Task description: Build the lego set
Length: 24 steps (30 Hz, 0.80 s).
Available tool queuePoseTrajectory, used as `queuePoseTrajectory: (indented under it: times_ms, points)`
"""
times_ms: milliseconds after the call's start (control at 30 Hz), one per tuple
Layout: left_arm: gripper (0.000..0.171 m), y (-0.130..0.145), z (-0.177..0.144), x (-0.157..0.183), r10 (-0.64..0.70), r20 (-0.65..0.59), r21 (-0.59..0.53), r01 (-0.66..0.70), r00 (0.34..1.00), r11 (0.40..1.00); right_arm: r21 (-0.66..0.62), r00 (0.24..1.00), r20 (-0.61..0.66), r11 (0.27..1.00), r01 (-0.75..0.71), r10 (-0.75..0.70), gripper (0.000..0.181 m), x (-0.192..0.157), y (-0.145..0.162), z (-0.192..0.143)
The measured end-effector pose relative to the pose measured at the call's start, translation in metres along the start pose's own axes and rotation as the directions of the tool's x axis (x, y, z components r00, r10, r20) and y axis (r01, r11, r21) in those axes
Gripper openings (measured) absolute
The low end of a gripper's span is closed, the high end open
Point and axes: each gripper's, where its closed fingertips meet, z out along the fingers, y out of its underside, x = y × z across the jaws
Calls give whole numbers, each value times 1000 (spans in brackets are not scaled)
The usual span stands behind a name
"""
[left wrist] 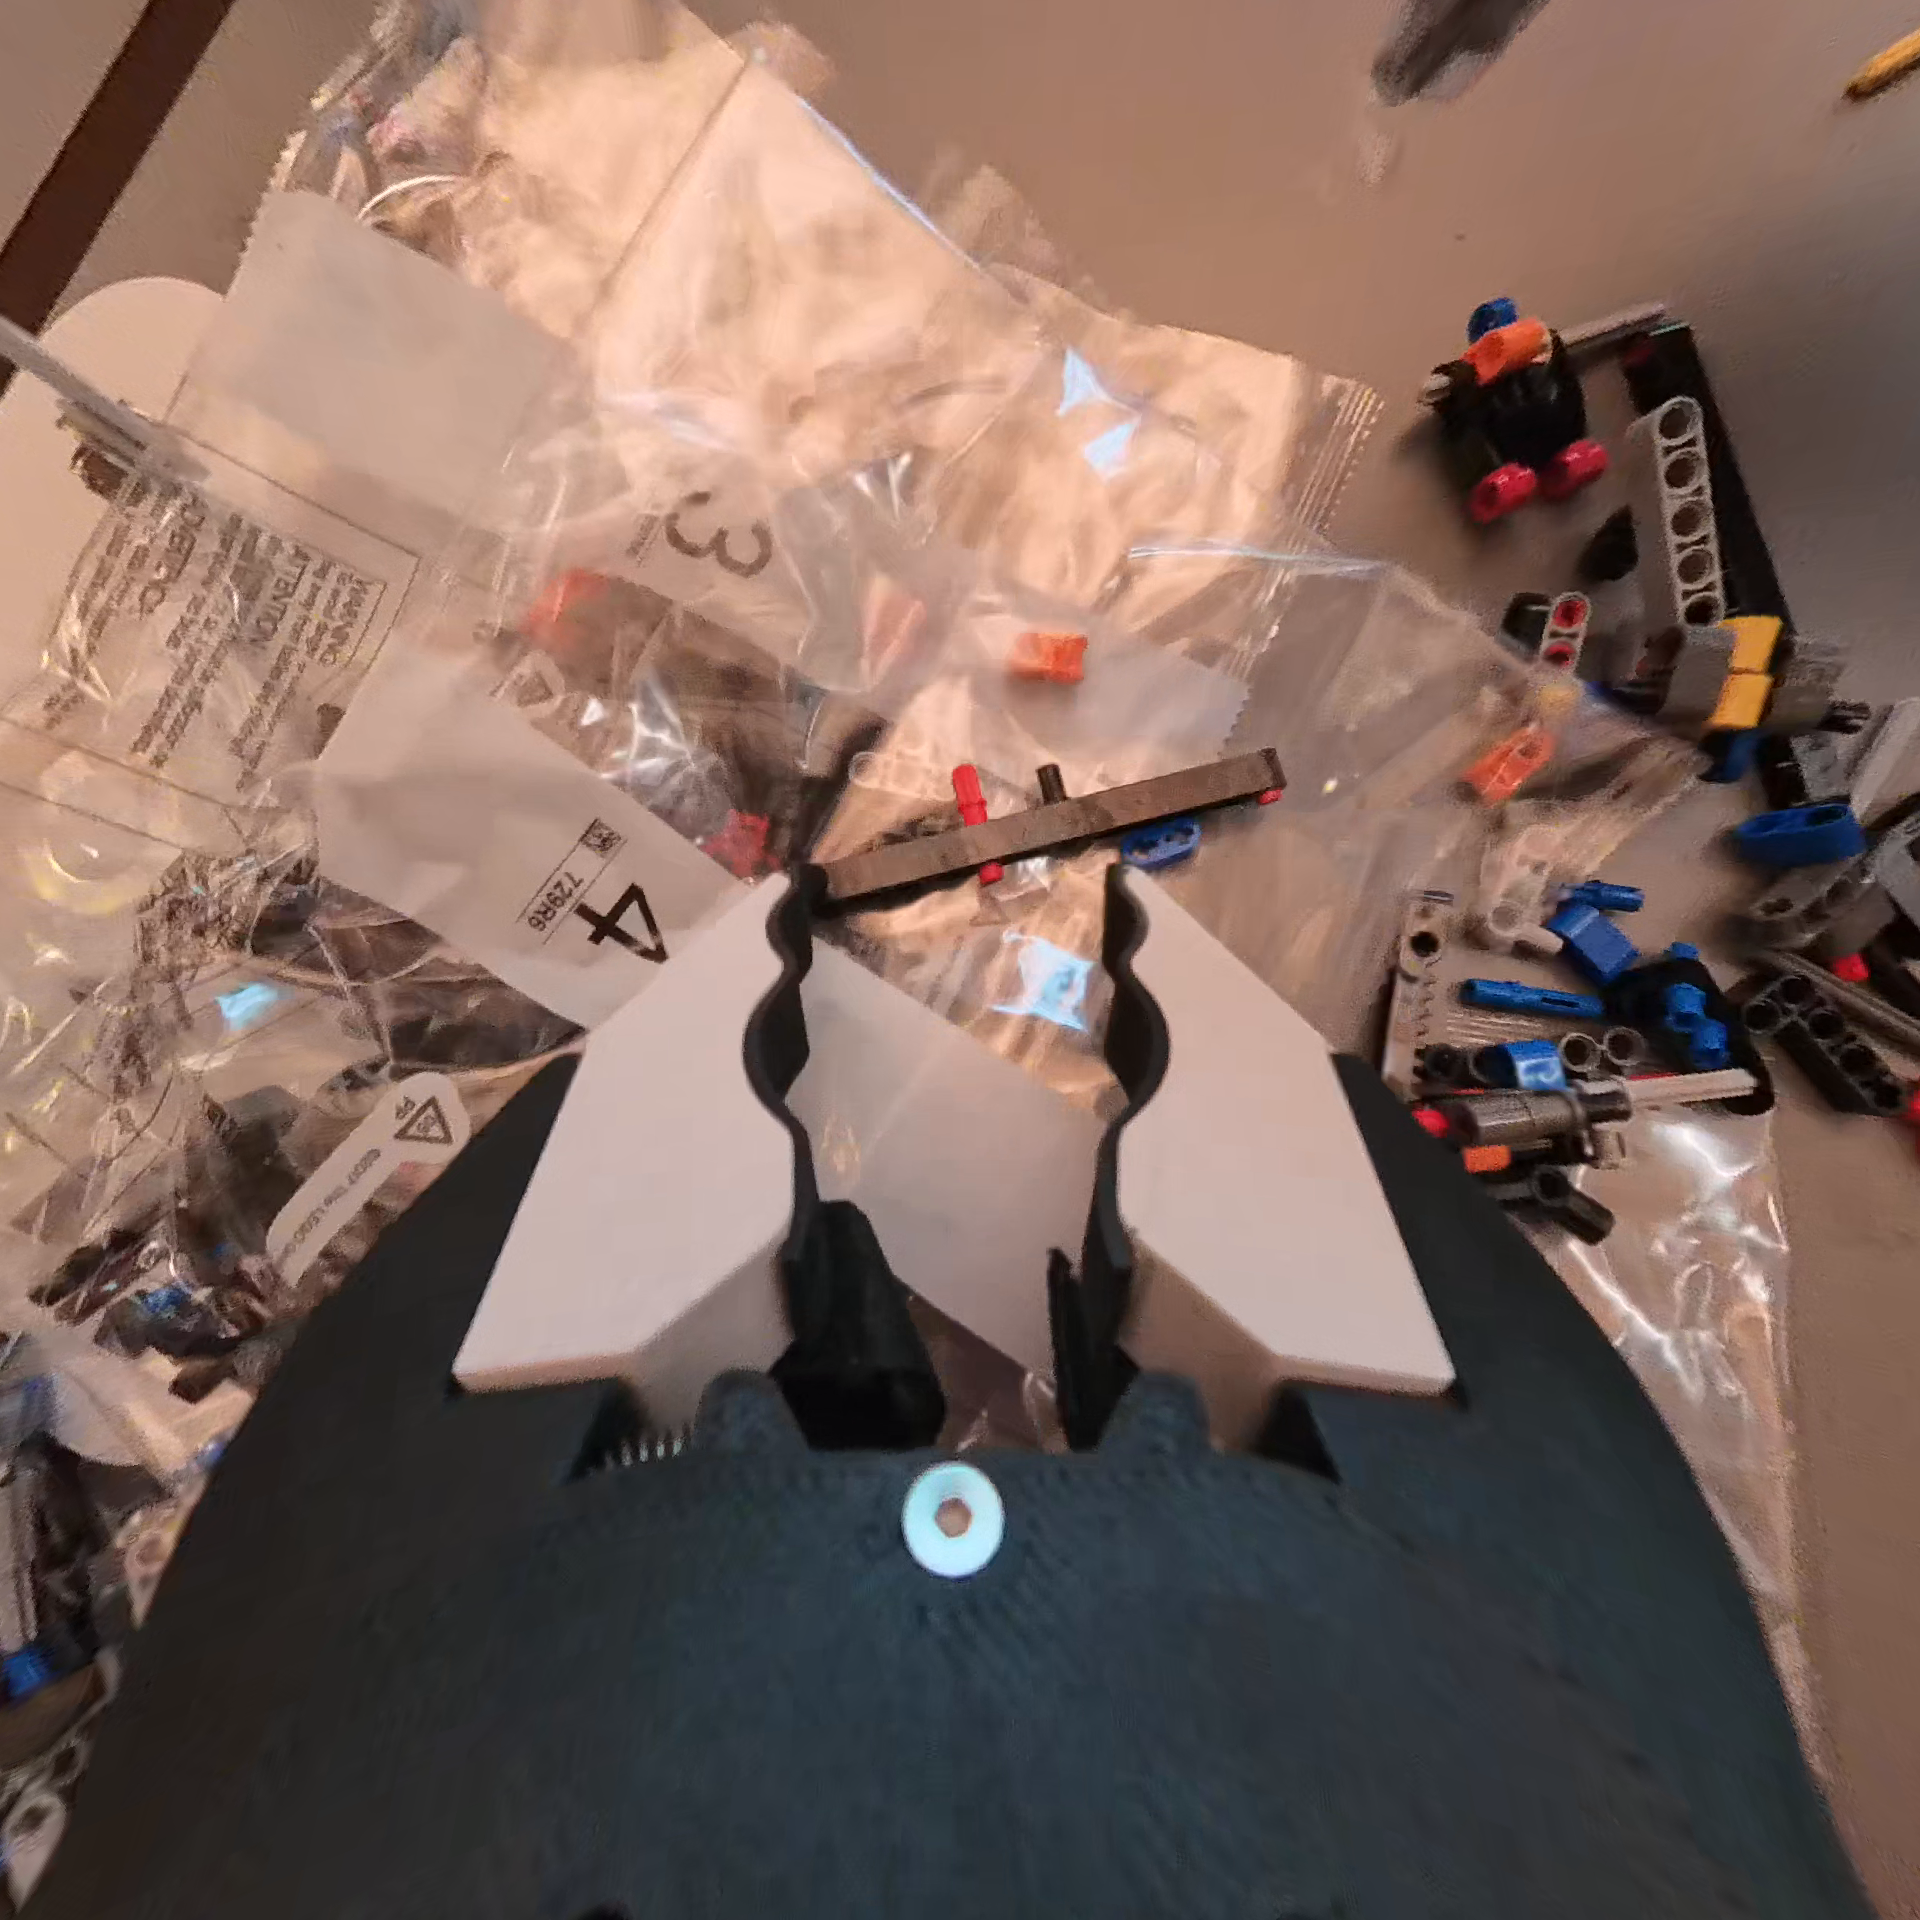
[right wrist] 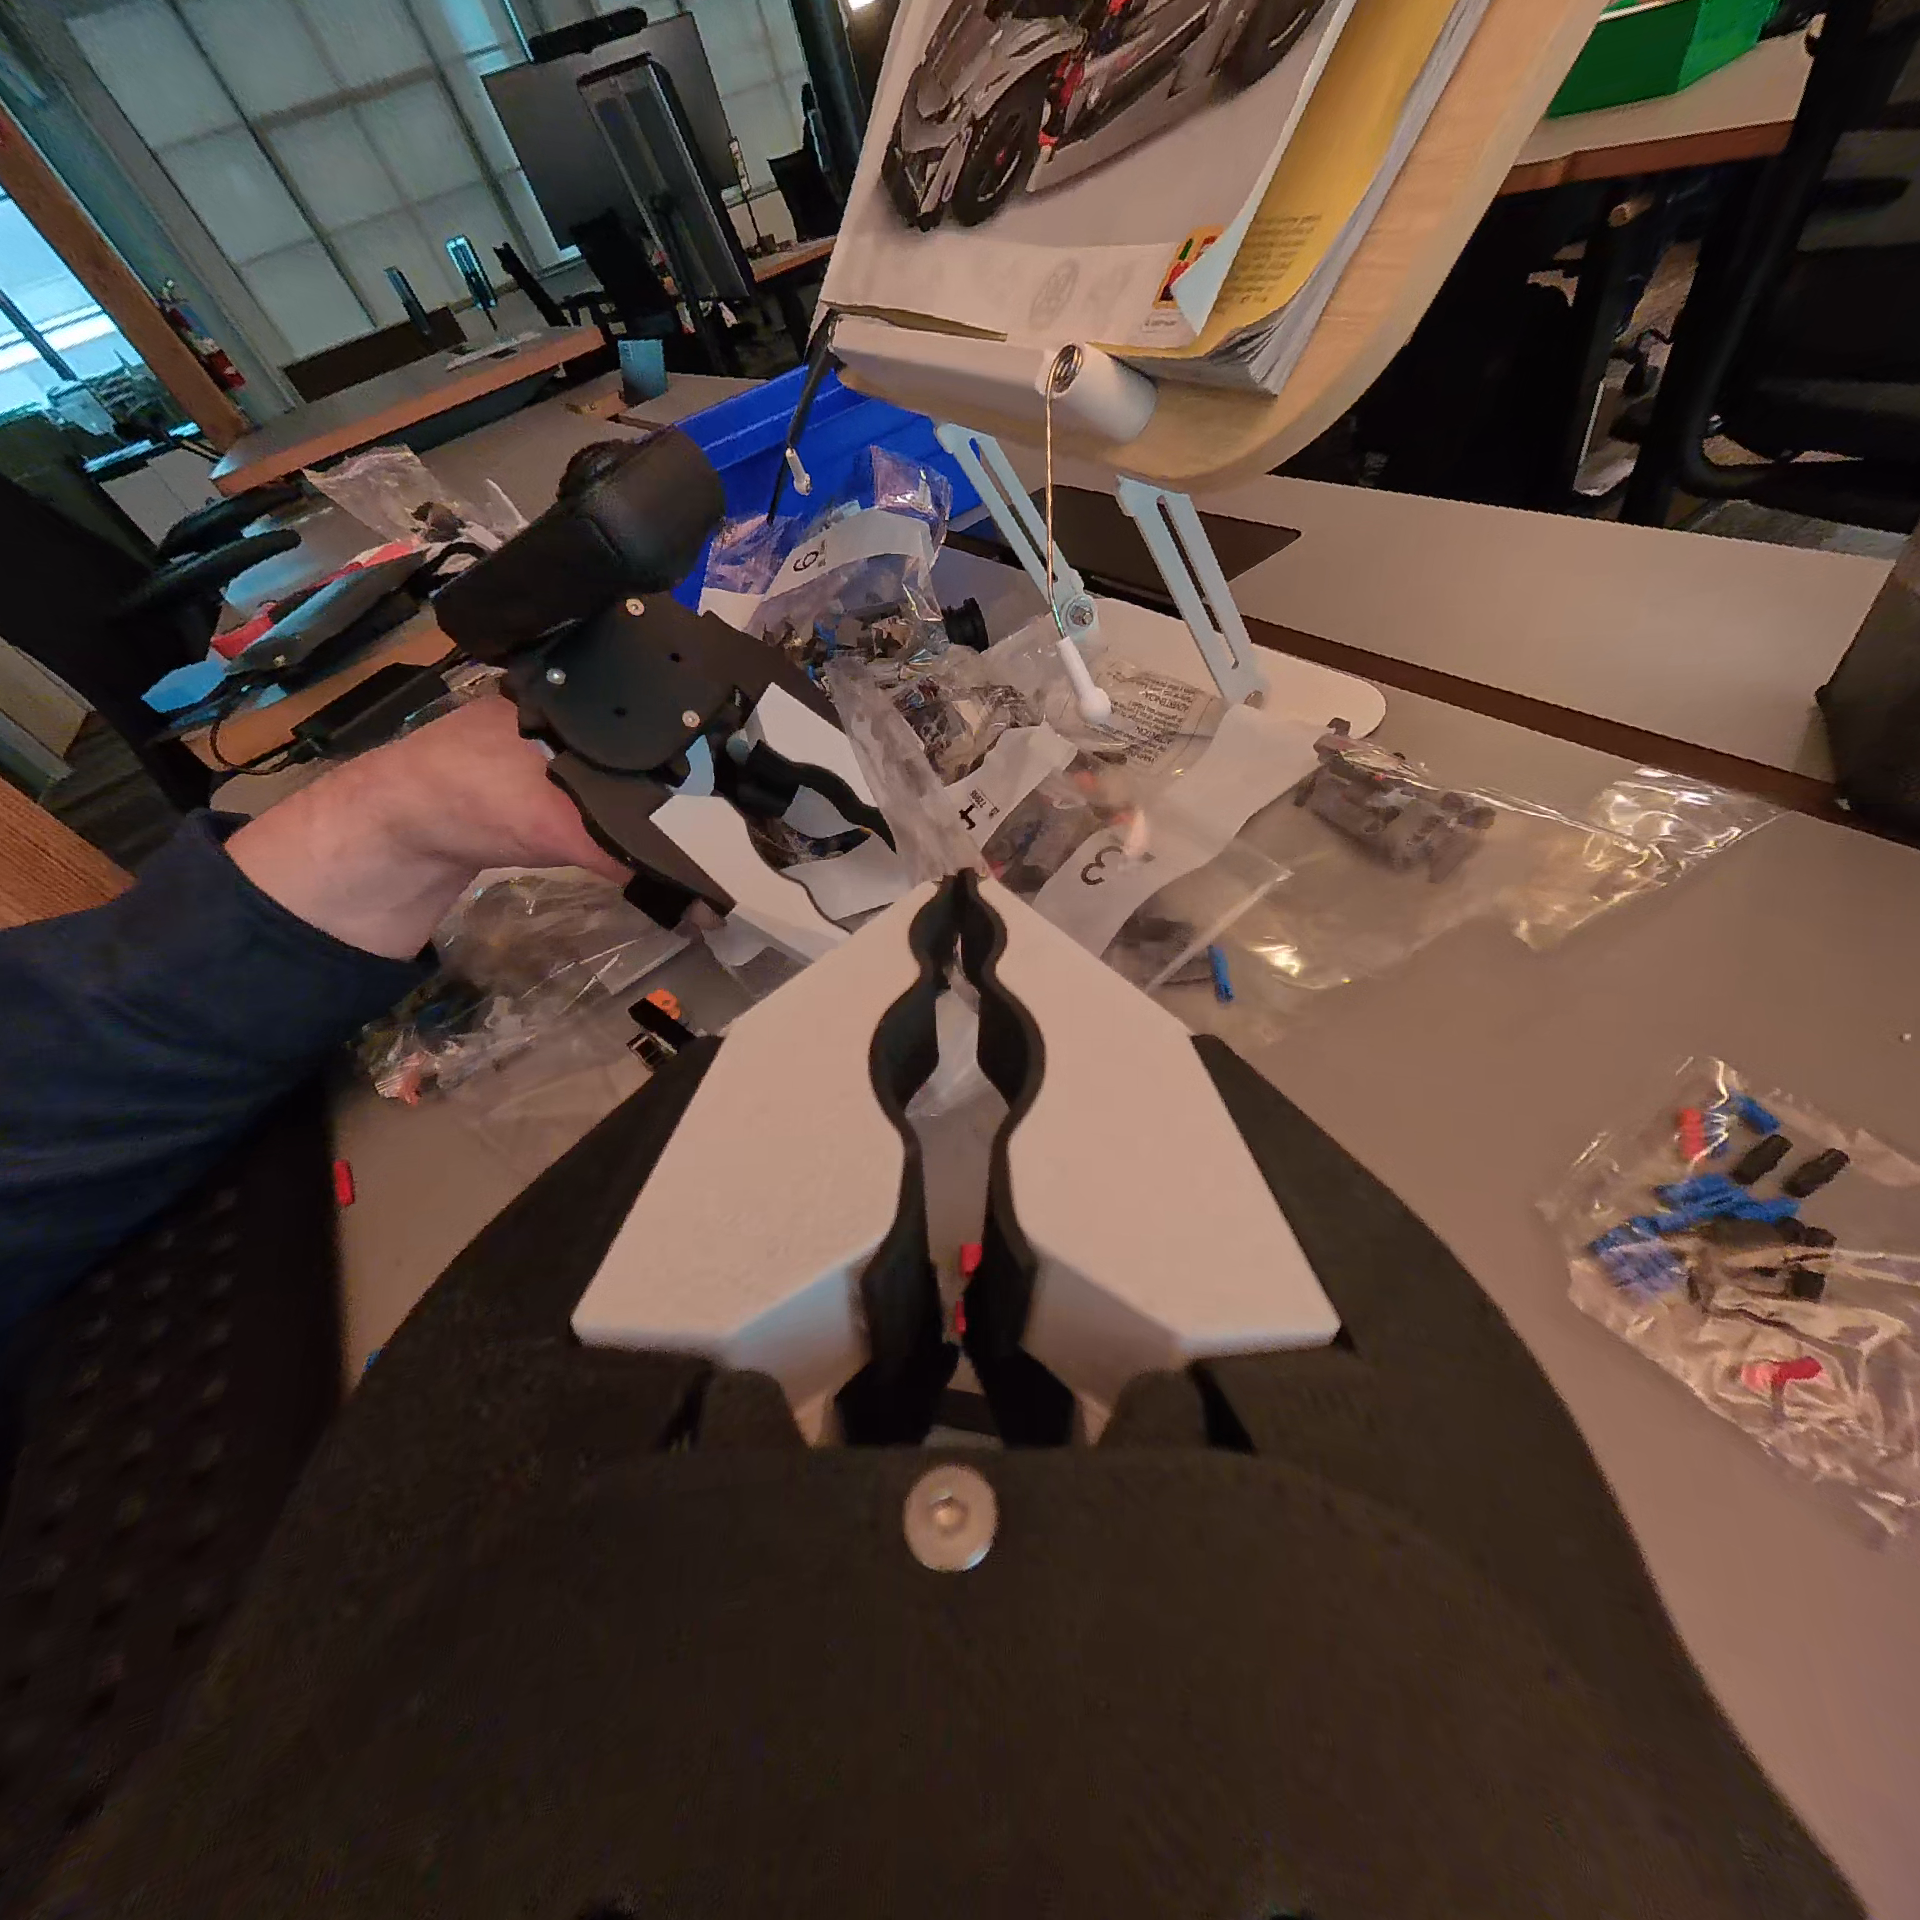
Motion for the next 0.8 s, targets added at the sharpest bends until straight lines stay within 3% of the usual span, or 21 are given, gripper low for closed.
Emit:
queuePoseTrajectory:
  times_ms: [133,233,267,367,433,533,600,667,733,800]
  points:
    - [32,2,-1,-6,-25,1,19,25,1000,1000,-12,1000,5,1000,5,-4,0,-2,2,3]
    - [0,4,-1,2,4,-39,4,-4,999,1000,-16,1000,4,1000,6,-6,0,-2,3,3]
    - [0,14,5,7,17,-56,-61,-21,998,998,-14,1000,4,1000,4,-4,0,-2,3,3]
    - [0,11,6,27,60,-140,-54,-68,988,996,-8,1000,1,1000,0,0,0,0,2,2]
    - [0,8,4,21,78,-98,-44,-83,992,996,-2,1000,3,1000,-4,4,0,0,1,0]
    - [16,-4,-4,8,25,-47,22,-24,999,999,1,1000,4,1000,-3,3,0,0,0,0]
    - [39,0,-2,-1,7,-5,3,-7,1000,1000,1,1000,6,1000,-3,3,0,-1,0,0]
    - [48,0,4,2,15,-17,7,-15,1000,1000,-3,1000,8,1000,-1,1,0,-1,1,1]
    - [50,2,9,3,37,-8,-16,-37,999,999,-5,1000,11,1000,-4,4,0,-1,1,2]
    - [42,1,11,4,58,2,-20,-58,998,998,-8,1000,14,1000,-5,6,0,-2,2,2]
